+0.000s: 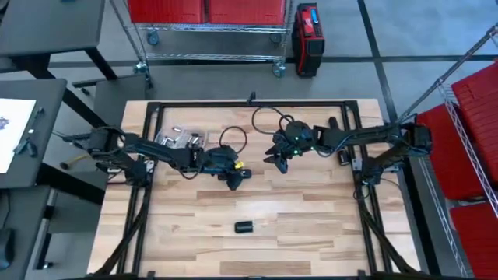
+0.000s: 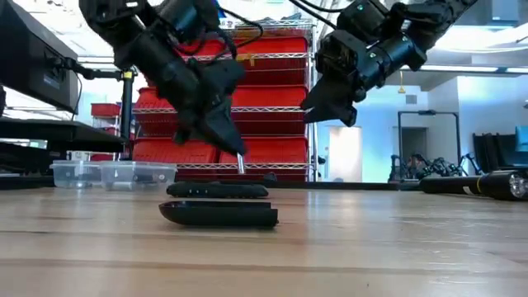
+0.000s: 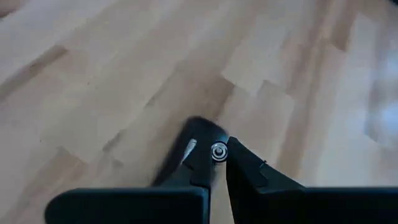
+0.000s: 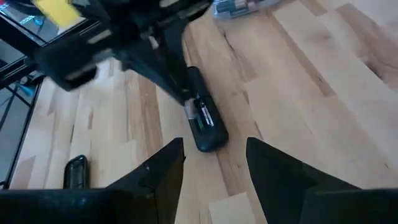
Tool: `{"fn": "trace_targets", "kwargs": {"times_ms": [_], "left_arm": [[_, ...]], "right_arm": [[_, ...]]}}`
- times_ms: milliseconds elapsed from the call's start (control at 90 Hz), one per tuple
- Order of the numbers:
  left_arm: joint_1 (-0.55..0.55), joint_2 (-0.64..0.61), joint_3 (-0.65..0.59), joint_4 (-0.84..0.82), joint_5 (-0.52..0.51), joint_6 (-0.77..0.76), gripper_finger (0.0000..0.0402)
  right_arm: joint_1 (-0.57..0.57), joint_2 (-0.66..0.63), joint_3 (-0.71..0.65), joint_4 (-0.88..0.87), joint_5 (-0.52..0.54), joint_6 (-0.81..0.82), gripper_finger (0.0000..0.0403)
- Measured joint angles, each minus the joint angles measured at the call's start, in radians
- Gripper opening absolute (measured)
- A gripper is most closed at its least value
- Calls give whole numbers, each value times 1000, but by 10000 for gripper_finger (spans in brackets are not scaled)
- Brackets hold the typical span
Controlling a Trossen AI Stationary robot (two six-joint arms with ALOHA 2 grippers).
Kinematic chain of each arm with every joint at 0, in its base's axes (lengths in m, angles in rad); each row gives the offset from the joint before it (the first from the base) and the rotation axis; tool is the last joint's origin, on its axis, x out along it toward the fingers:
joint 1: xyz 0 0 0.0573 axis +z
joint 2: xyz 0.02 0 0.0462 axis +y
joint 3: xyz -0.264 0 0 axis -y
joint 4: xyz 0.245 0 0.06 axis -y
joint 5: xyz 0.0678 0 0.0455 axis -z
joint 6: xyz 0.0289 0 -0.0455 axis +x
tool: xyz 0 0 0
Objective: Insert battery
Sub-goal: Insert the silver battery into the remote's battery compartment
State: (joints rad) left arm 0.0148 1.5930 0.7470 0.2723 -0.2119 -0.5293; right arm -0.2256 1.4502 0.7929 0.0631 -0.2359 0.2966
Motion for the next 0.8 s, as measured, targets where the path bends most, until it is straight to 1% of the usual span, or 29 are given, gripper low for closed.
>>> {"fn": "trace_targets", "kwargs": {"times_ms": [178,367,633,800], "left_arm": [[0,42,0,18,6,-15,0],[-28,43,0,3,1,-22,0],[-29,44,2,-37,-3,-45,0],[-29,84,4,22,7,-82,7]], "right_arm": [[11,0,0,-2,0,10,164],[11,0,0,-5,0,10,164],[10,1,0,-2,2,9,164],[10,1,0,-2,2,9,164]]}}
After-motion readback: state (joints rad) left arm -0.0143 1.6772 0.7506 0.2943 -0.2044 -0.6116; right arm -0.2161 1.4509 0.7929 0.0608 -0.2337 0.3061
